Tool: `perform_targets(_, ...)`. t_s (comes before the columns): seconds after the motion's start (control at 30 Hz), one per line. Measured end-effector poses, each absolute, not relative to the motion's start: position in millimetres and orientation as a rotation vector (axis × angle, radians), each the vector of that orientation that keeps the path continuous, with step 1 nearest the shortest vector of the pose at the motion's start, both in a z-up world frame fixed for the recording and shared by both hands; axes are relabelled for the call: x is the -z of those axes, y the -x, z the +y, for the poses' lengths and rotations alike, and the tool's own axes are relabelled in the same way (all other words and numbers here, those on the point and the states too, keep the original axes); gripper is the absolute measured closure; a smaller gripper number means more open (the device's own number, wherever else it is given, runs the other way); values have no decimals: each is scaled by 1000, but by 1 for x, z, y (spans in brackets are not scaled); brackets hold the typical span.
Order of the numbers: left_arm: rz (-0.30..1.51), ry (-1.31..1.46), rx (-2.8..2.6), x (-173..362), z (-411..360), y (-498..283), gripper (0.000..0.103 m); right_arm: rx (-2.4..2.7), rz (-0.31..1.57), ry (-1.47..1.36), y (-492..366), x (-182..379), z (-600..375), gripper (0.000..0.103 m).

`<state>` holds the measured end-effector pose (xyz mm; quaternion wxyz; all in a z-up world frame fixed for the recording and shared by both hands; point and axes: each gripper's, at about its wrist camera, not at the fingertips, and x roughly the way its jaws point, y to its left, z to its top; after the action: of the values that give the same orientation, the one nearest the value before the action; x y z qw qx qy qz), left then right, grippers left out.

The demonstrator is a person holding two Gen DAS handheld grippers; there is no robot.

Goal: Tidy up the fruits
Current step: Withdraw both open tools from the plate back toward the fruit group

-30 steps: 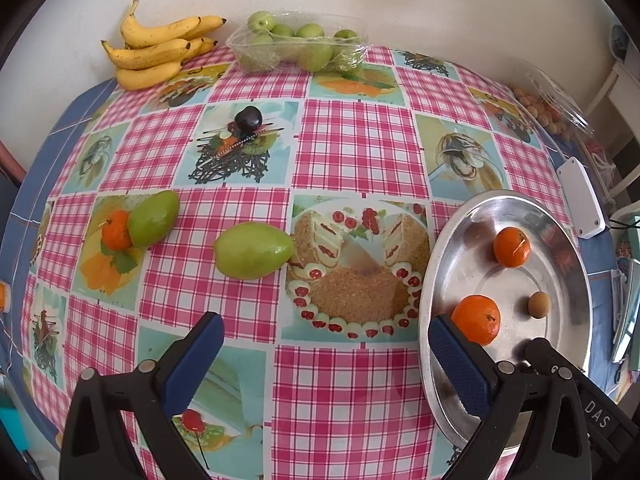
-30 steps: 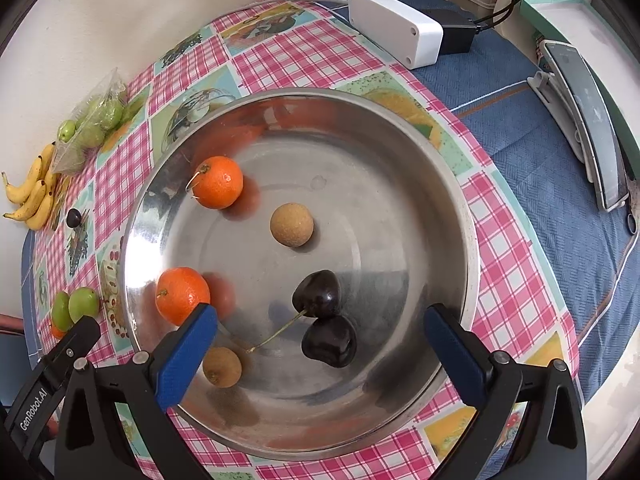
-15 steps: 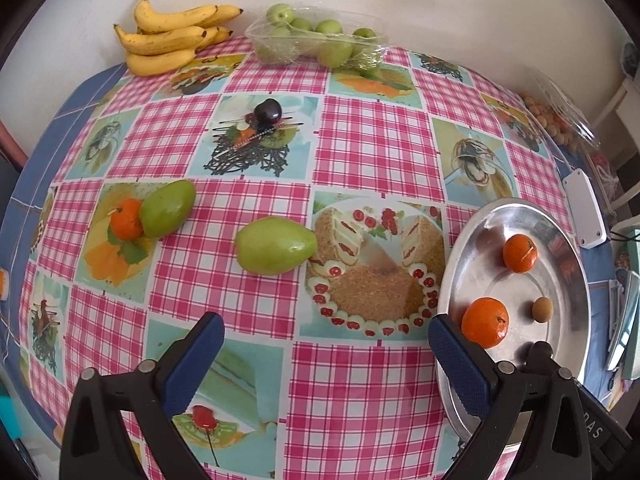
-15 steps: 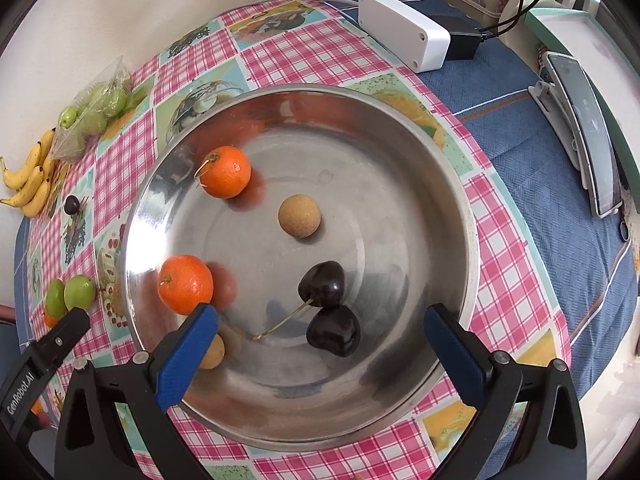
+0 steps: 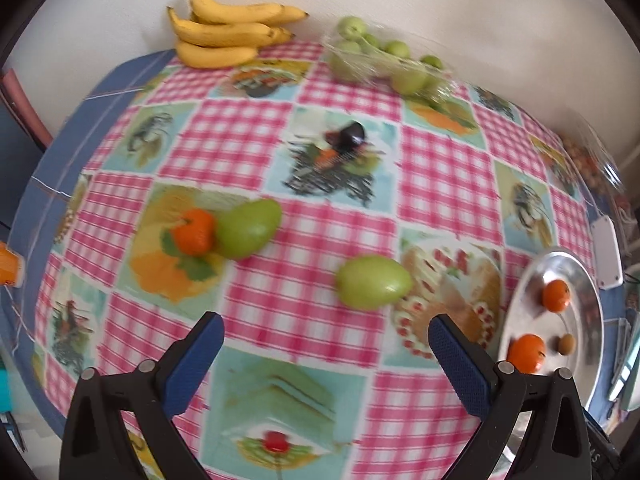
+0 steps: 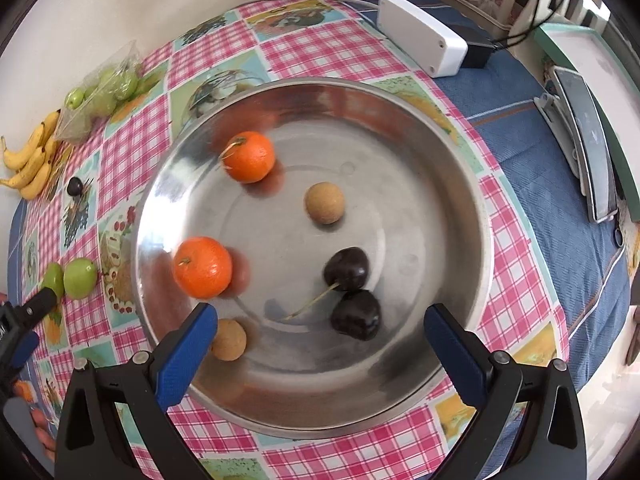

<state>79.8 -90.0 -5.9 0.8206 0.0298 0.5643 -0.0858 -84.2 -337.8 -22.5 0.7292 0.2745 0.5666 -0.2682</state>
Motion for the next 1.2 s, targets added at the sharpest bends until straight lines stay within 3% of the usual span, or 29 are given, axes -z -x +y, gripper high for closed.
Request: perform_targets(1.2, 1179, 89, 0, -5, 57, -133, 0, 294, 1209, -337, -23, 8, -172, 0)
